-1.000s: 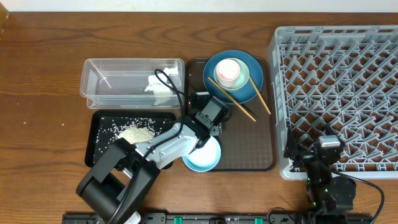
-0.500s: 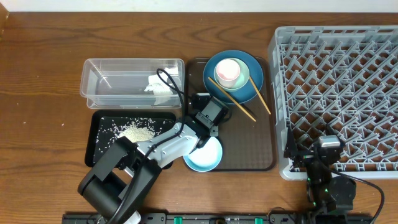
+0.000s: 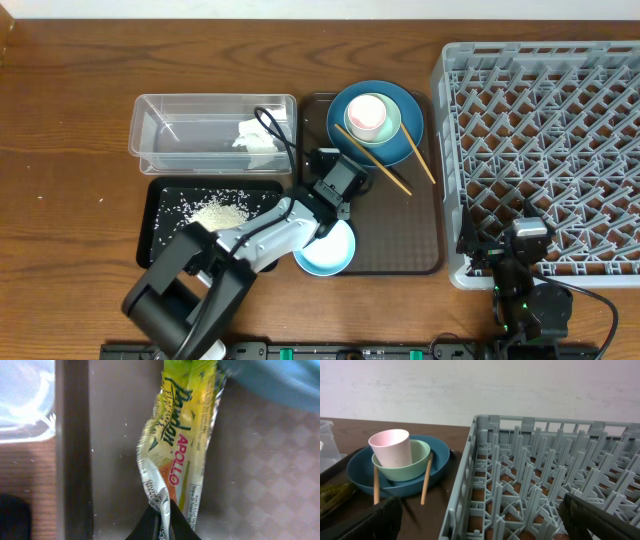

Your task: Sort waste into correct bins and load items into the dishwasher rack

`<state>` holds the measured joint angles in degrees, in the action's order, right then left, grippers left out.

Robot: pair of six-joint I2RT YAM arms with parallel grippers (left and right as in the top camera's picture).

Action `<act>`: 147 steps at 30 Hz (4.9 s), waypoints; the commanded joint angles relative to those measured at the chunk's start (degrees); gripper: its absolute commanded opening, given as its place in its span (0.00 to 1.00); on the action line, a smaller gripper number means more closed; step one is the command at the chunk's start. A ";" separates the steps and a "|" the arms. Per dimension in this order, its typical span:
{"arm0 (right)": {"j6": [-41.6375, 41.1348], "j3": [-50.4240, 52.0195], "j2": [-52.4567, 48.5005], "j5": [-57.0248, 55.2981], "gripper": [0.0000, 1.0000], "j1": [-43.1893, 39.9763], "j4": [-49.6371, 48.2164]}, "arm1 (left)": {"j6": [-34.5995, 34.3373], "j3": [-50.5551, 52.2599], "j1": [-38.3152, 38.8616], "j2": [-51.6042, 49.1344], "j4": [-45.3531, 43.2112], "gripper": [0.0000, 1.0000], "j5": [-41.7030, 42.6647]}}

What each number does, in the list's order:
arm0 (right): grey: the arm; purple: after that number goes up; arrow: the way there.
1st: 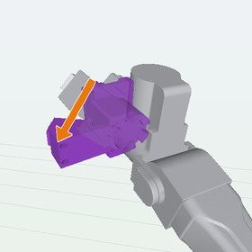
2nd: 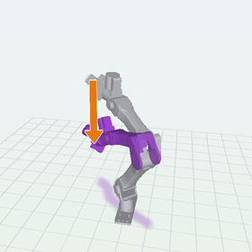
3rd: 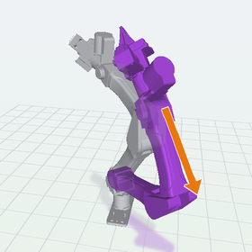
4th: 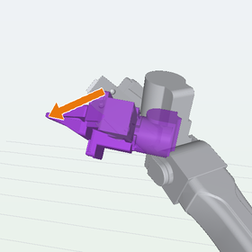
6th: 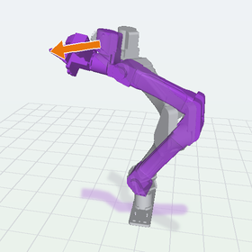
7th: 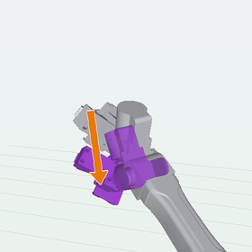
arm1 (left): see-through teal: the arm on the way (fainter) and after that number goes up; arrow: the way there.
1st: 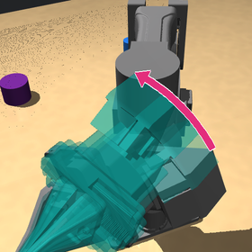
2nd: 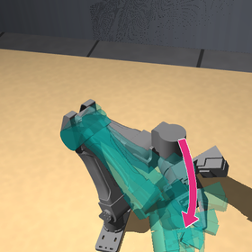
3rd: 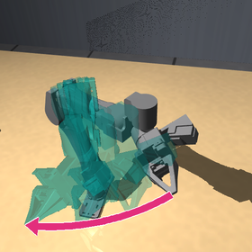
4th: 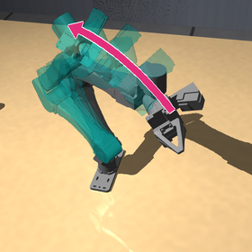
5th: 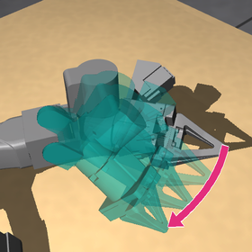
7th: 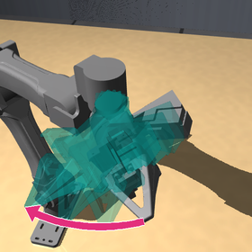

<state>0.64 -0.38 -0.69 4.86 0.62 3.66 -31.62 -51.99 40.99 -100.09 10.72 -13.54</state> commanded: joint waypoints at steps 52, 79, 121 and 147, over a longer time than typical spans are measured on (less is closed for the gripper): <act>0.26 0.09 0.09 -0.35 0.99 0.52 0.22 | 8.94 0.00 -32.79 10.47 -4.87 0.47 -5.20; 0.26 0.09 0.09 -0.35 0.99 0.52 0.22 | 1.46 0.02 -15.50 34.25 29.57 0.65 33.97; 0.28 0.09 0.09 -0.35 0.99 0.57 0.22 | -2.89 -46.49 -8.55 -3.08 43.89 0.75 20.31; 0.26 0.09 0.09 -0.35 0.99 0.57 0.22 | 0.09 -46.21 -9.31 -3.85 58.82 0.88 18.40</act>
<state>0.64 -0.38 -0.73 4.84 0.62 3.66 -32.25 -97.95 31.97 -103.94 72.23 5.61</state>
